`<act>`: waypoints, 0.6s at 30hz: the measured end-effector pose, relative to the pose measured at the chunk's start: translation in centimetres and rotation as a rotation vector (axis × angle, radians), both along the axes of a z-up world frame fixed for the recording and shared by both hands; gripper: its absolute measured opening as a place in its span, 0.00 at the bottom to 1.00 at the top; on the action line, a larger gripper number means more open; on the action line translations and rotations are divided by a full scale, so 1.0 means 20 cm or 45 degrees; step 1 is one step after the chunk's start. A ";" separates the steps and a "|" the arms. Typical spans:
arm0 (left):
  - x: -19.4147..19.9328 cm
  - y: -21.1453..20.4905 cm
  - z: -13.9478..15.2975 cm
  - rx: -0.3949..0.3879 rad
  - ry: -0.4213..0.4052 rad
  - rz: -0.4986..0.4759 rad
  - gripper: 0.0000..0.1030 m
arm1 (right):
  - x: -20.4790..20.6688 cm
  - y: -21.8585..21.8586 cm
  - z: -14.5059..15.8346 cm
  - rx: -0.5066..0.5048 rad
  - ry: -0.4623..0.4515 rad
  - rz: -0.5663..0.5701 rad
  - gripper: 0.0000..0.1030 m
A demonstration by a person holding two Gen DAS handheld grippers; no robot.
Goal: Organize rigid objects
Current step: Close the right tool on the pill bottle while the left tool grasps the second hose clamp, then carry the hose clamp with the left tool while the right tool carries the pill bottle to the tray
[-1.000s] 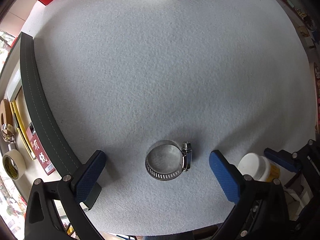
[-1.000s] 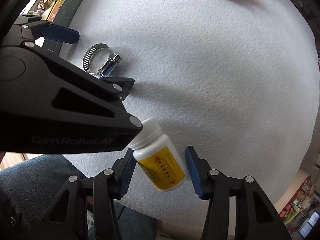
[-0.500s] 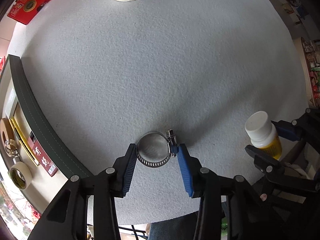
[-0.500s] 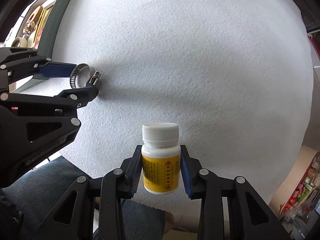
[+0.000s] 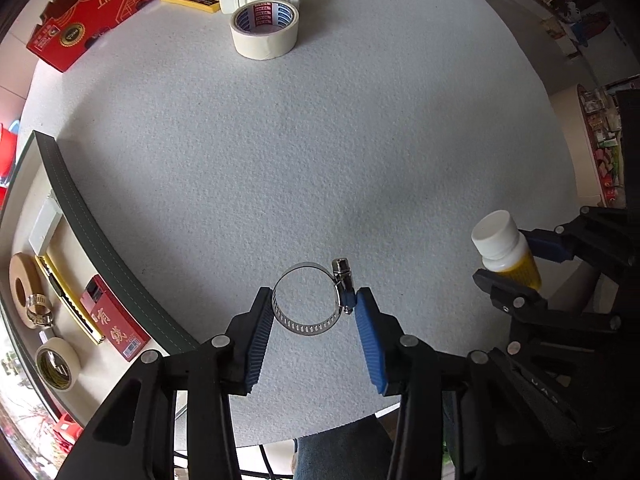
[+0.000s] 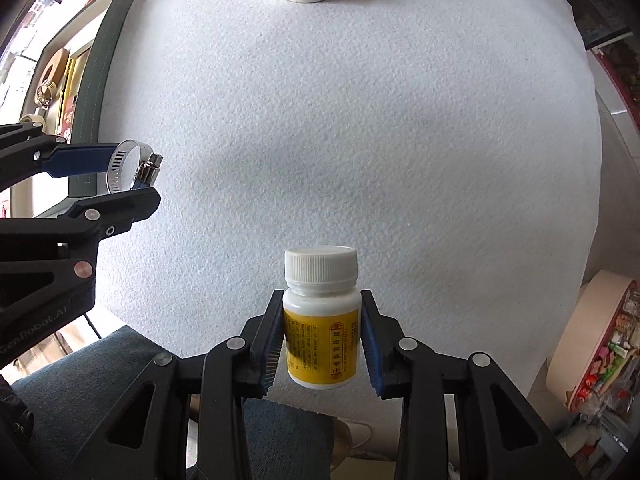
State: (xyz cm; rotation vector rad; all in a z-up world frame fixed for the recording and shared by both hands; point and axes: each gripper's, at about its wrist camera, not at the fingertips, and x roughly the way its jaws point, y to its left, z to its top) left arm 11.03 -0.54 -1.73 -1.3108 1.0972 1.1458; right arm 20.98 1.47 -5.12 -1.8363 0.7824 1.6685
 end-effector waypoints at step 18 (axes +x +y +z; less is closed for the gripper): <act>-0.38 -0.10 0.20 0.146 -0.037 0.275 0.44 | -0.39 -0.05 0.20 0.126 -0.019 0.217 0.36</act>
